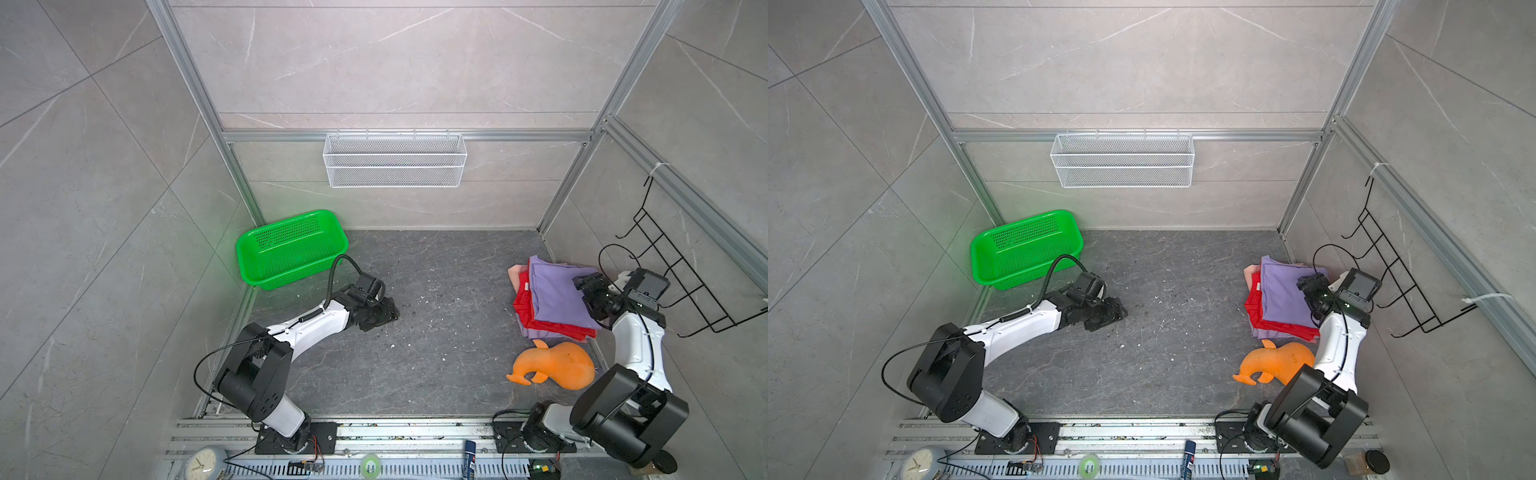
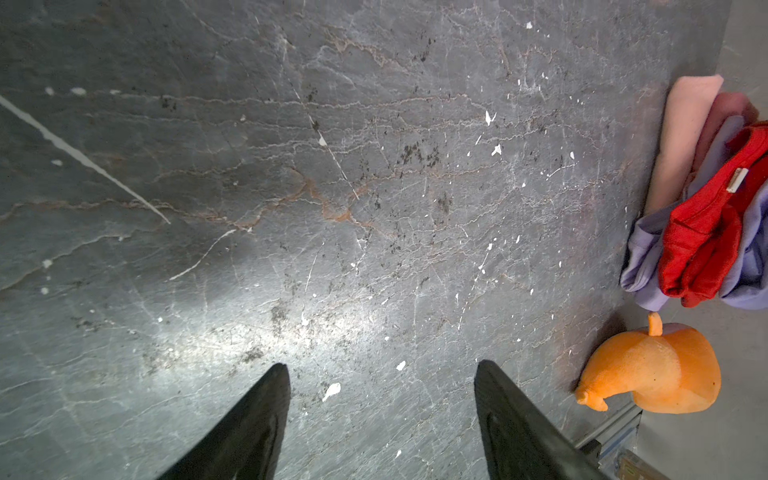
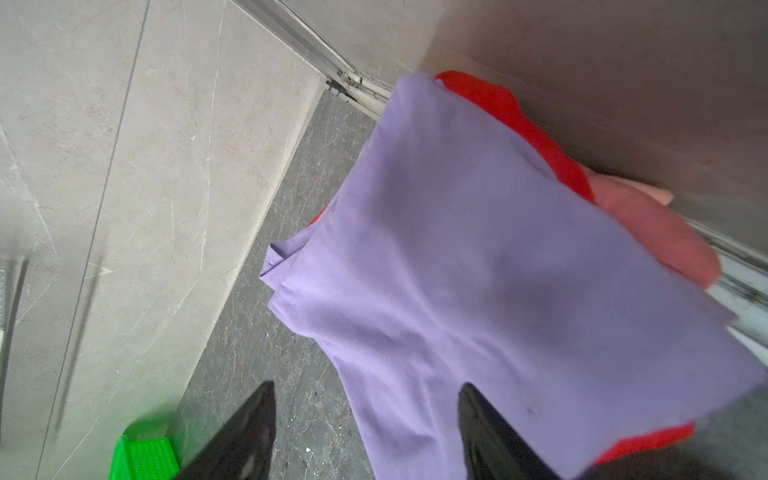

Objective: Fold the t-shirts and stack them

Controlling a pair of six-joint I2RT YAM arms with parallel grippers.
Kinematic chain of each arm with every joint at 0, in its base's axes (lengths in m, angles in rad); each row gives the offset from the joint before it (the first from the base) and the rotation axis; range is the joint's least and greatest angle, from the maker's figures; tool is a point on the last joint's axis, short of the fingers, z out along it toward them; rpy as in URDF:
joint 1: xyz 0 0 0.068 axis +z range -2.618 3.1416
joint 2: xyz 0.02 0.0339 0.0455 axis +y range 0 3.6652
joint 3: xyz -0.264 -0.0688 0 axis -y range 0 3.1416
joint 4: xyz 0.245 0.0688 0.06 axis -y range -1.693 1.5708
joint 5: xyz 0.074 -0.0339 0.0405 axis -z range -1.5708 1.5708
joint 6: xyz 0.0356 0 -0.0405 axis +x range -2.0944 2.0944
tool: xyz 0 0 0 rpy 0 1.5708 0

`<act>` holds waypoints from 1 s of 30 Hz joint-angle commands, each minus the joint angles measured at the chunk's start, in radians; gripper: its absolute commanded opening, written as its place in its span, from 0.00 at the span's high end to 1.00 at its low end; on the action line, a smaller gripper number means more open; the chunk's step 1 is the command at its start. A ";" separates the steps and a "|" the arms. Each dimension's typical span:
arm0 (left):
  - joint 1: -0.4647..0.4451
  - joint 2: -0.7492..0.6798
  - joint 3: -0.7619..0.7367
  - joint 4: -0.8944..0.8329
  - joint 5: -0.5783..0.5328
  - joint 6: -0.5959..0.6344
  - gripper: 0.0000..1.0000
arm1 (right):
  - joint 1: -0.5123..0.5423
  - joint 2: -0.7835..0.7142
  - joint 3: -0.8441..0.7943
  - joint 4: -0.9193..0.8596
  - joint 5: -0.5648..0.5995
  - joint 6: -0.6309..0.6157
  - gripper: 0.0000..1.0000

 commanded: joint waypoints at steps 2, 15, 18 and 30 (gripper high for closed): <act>-0.001 -0.060 0.012 0.031 -0.004 0.050 0.27 | 0.049 0.101 0.027 0.083 -0.047 -0.054 0.30; 0.007 -0.356 -0.005 -0.070 -0.174 0.198 0.25 | 0.313 0.151 0.101 -0.004 0.096 -0.139 0.33; 0.018 -0.463 -0.019 -0.085 -0.299 0.282 0.22 | 0.423 0.080 0.086 0.017 0.138 -0.153 0.29; 0.352 -0.677 -0.361 0.374 -0.635 0.708 0.00 | 0.886 -0.147 -0.001 0.054 0.541 -0.300 0.00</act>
